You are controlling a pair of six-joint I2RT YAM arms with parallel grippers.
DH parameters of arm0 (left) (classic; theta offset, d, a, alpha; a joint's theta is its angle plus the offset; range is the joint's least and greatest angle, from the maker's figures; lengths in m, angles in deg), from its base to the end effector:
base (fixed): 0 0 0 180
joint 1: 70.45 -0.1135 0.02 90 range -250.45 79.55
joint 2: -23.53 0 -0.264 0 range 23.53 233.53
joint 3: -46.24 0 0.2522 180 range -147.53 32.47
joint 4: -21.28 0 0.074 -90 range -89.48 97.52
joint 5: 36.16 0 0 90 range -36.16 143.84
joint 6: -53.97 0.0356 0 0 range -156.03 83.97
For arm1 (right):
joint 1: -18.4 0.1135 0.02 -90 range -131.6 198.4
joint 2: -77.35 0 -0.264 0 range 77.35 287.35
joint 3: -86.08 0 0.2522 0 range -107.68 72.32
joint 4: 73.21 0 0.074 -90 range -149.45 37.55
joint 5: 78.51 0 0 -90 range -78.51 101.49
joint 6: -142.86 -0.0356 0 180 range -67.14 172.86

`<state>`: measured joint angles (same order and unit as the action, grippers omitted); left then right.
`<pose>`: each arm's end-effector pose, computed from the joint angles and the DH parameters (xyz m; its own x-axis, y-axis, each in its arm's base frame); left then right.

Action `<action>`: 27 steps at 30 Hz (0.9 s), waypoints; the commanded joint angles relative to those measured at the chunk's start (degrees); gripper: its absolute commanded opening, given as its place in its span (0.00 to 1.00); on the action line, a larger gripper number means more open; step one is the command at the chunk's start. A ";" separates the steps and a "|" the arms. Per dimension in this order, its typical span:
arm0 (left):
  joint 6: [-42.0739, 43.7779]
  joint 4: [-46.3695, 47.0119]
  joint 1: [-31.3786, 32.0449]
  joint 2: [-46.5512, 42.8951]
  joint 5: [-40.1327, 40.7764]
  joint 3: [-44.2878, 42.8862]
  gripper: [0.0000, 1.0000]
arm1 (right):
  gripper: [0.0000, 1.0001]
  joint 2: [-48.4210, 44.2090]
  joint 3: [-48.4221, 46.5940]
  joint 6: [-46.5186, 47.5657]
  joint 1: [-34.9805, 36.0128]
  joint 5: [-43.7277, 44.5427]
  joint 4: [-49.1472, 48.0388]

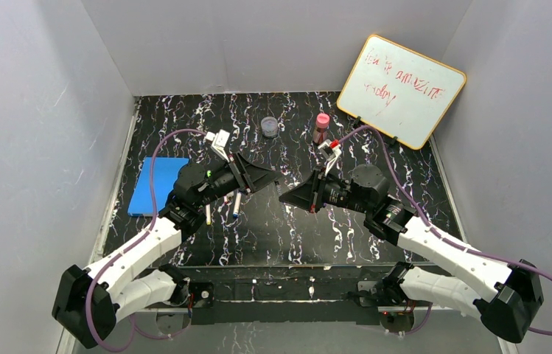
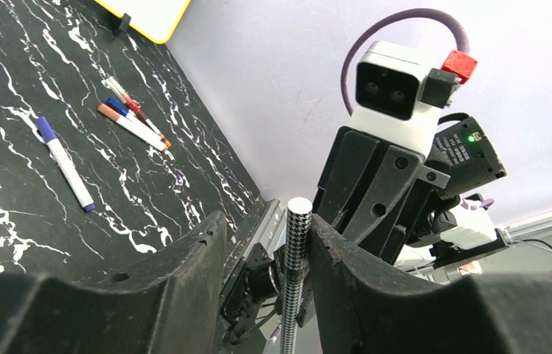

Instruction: Open the pen caps

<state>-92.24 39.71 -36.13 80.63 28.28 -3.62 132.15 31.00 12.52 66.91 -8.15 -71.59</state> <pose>0.1820 -0.1429 0.3240 -0.6241 -0.4817 -0.6152 0.6105 0.1907 -0.7687 0.1418 0.1784 0.3279 -0.6126 0.2276 -0.7569 -0.6974 0.2951 0.6531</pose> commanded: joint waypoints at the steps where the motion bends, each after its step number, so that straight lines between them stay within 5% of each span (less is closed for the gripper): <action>1: 0.31 2.37 0.39 -0.32 -1.18 -2.28 0.39 | 0.01 0.05 0.28 0.13 0.39 -0.12 -3.12; 4: 0.27 2.36 0.42 -0.41 -1.23 -2.63 0.27 | 0.01 0.12 0.15 0.60 0.44 -0.60 -2.26; 7: 0.26 2.41 0.48 -0.62 -1.34 -2.91 0.02 | 0.01 0.02 -1.31 1.86 0.44 -1.85 0.93; 10: 0.45 2.07 0.48 -1.46 -1.75 -2.82 0.00 | 0.43 -1.37 -1.74 1.41 0.43 -2.27 2.63; 13: 0.85 1.33 0.48 -2.44 -2.89 -3.05 0.00 | 0.63 -2.36 -1.68 -0.96 0.38 -3.60 1.67; 27: 0.42 0.62 0.48 -3.31 -8.25 -4.68 0.00 | 0.54 3.24 -4.43 -7.47 0.44 -7.73 -6.31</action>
<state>-91.78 39.62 -35.73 78.71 22.86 -5.92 134.60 30.21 6.82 66.96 -14.66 -71.81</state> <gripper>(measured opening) 0.074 0.551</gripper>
